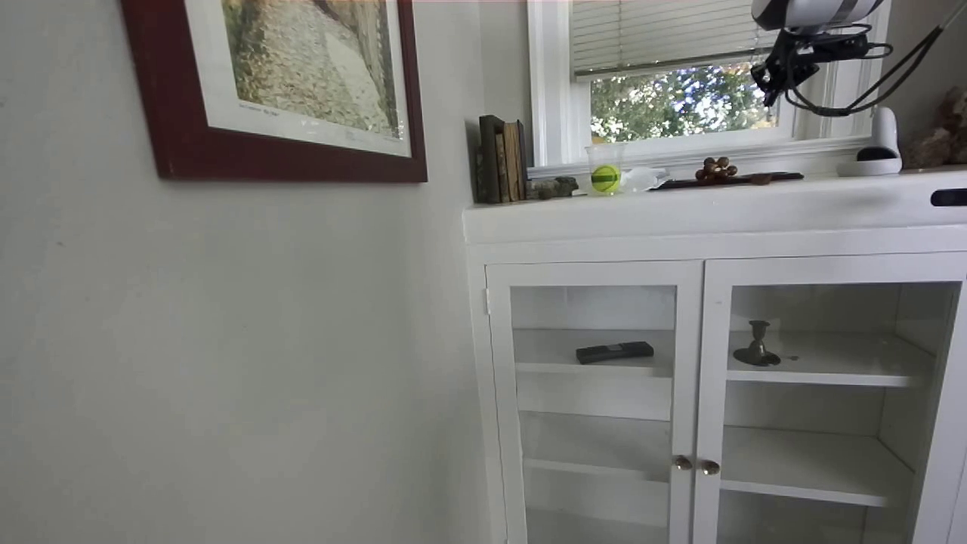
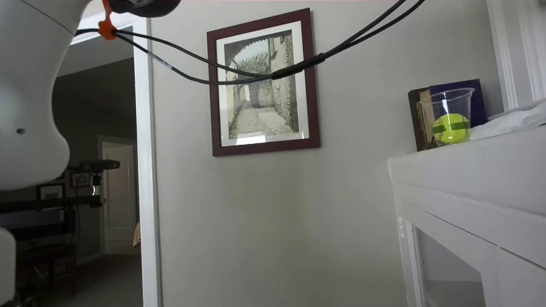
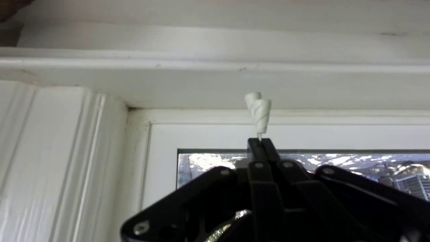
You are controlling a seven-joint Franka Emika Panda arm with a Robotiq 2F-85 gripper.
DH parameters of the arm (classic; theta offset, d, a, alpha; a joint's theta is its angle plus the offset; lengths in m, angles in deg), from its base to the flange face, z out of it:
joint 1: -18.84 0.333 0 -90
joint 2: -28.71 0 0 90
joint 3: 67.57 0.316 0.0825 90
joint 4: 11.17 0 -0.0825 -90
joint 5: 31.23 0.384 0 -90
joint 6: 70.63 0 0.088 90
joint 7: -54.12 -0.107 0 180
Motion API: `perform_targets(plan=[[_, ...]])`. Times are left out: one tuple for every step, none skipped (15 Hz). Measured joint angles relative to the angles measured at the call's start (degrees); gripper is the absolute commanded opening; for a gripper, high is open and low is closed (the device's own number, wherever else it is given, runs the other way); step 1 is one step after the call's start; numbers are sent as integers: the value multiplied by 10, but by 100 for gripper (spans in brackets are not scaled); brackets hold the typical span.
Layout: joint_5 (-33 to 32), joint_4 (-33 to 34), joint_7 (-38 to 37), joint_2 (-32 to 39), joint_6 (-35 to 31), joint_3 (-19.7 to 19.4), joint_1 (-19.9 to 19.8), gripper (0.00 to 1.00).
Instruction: Open the curtain
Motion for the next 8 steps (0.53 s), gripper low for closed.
perform_targets(plan=[[-1, -18, 1, -10, 0, 0, 2, 0], [-2, -37, 2, -20, 0, 0, 4, 0], [-2, -53, 2, -29, 0, 0, 6, 0], [-3, -69, 3, -38, 0, 0, 7, 0], [-3, -84, 4, -47, 0, 0, 8, 0], [-3, -98, 5, -55, 0, 0, 9, 0], [-4, -111, 6, -61, 0, 0, 10, 0], [-4, -124, 8, -69, 0, -1, 12, 0]])
